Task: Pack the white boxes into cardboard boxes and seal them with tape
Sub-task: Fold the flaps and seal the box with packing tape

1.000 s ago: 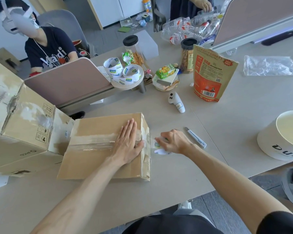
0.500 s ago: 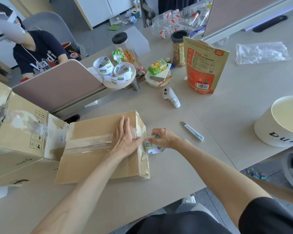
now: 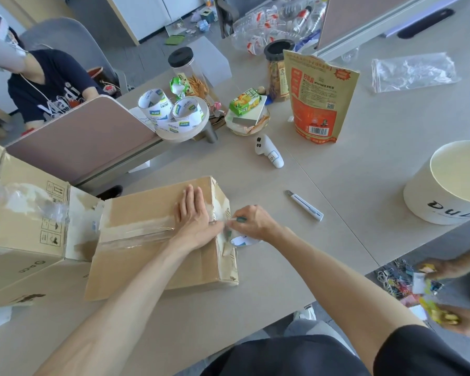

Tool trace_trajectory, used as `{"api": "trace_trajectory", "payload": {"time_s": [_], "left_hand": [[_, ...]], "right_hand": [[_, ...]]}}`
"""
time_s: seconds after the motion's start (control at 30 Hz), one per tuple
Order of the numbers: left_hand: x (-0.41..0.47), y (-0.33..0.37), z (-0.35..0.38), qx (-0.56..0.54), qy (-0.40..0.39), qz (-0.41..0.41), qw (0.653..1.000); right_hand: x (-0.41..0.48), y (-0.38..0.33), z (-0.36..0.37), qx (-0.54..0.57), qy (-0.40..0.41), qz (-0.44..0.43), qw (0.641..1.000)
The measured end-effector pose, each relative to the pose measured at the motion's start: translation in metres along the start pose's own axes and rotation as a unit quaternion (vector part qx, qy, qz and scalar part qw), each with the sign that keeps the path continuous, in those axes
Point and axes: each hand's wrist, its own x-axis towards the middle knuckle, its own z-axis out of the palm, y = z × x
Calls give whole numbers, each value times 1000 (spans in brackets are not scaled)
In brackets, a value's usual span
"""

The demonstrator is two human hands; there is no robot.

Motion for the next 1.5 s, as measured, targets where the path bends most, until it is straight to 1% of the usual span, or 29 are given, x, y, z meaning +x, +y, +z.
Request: {"api": "trace_trajectory", "payload": {"time_s": [0.07, 0.17, 0.27, 0.33, 0.43, 0.5, 0.57, 0.63, 0.7, 0.8, 0.87, 0.9, 0.97, 1.07, 1.17, 1.23, 1.3, 1.33, 1.4, 1.5], "left_hand": [[1, 6, -1, 12, -11, -14, 1000], [4, 10, -3, 26, -26, -32, 999], [6, 12, -4, 30, -37, -41, 998], [6, 18, -4, 42, -35, -54, 997], [4, 28, -3, 62, -6, -66, 996], [2, 29, 0, 56, 30, -67, 996], [1, 28, 2, 51, 68, -68, 994], [1, 29, 3, 53, 82, -69, 993], [2, 31, 3, 51, 69, -70, 994], [3, 28, -1, 44, 31, -71, 996], [3, 24, -4, 59, -3, -66, 996], [2, 23, -5, 65, -18, -62, 996], [0, 22, -8, 71, -38, -59, 995], [0, 21, -10, 77, -65, -52, 994], [1, 17, -14, 92, -81, -41, 992], [2, 9, -15, 82, -88, -26, 992], [2, 1, -15, 44, -73, -14, 996], [2, -3, -14, 28, -49, -10, 998], [2, -8, -7, 13, 19, 0, 1000], [-3, -9, 9, 29, 131, 19, 991]], "right_hand": [[4, -8, -4, -43, -26, 15, 999], [7, -15, -8, -61, -44, 28, 997], [5, -7, -10, -12, -51, 29, 998], [2, -2, -11, 47, -46, 37, 997], [-5, 1, -13, 101, -18, 69, 992], [-6, 6, -11, 90, 41, 70, 993], [-6, 16, -13, 47, 148, 64, 986], [-8, 31, -22, -52, 247, 95, 963], [-11, 47, -34, -155, 273, 142, 939], [-21, 67, -49, -222, 261, 219, 914], [-27, 79, -54, -244, 223, 250, 910], [-29, 84, -56, -247, 200, 251, 914], [-31, 90, -59, -230, 168, 238, 929], [-30, 85, -61, -180, 151, 200, 951], [-28, 58, -57, -82, 167, 142, 972], [-29, 32, -55, -28, 182, 105, 977], [-35, 9, -51, -6, 161, 74, 984], [-39, 0, -48, 5, 139, 63, 988], [-50, -12, -37, 31, 97, 50, 994], [-60, -24, -20, 62, 69, 53, 994]]}}
